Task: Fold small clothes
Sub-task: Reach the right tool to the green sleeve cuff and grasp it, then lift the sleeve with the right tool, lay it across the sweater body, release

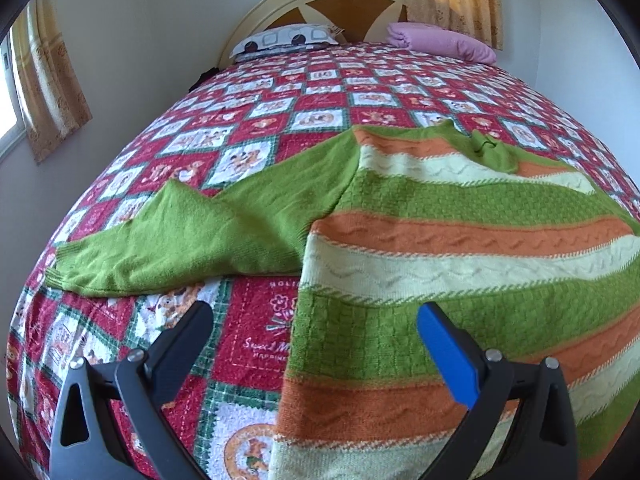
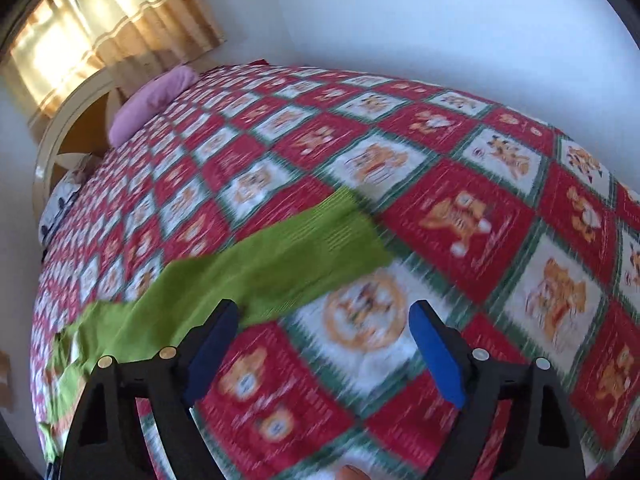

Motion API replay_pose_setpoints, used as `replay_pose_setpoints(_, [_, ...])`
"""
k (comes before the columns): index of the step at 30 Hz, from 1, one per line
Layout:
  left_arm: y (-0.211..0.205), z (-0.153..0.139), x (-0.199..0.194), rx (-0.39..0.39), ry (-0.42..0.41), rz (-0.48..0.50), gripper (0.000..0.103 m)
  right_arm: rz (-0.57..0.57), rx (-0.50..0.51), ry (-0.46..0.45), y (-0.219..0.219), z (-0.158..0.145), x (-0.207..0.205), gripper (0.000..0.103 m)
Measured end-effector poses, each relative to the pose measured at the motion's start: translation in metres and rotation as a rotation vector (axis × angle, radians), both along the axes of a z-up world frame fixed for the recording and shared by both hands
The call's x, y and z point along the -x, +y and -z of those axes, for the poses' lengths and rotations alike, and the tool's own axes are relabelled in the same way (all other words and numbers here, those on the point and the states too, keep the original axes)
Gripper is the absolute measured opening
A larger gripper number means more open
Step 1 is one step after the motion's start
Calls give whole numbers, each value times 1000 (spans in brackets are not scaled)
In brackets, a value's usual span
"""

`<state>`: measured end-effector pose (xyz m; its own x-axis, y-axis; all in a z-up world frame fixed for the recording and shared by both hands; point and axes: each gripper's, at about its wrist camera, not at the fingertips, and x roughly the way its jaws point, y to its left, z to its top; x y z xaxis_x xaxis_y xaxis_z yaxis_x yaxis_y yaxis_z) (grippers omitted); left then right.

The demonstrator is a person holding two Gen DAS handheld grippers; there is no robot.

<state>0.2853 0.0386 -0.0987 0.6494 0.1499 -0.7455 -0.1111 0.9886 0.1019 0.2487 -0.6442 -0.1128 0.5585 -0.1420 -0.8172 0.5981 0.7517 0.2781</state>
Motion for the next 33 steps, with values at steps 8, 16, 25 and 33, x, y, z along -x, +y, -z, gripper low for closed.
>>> replay_pose_setpoints(8, [-5, 5, 3, -31, 12, 7, 103, -73, 43, 59, -12, 13, -34, 26])
replay_pose_setpoints(16, [-4, -2, 2, -13, 2, 3, 103, -59, 27, -32, -18, -10, -21, 5])
replay_pose_setpoints(25, [4, -13, 9, 11, -27, -11, 103, -106, 137, -163, 3, -93, -35, 5])
replay_pose_setpoints(33, [7, -12, 18, 31, -28, -3, 103, -236, 272, -275, 75, -160, -62, 5])
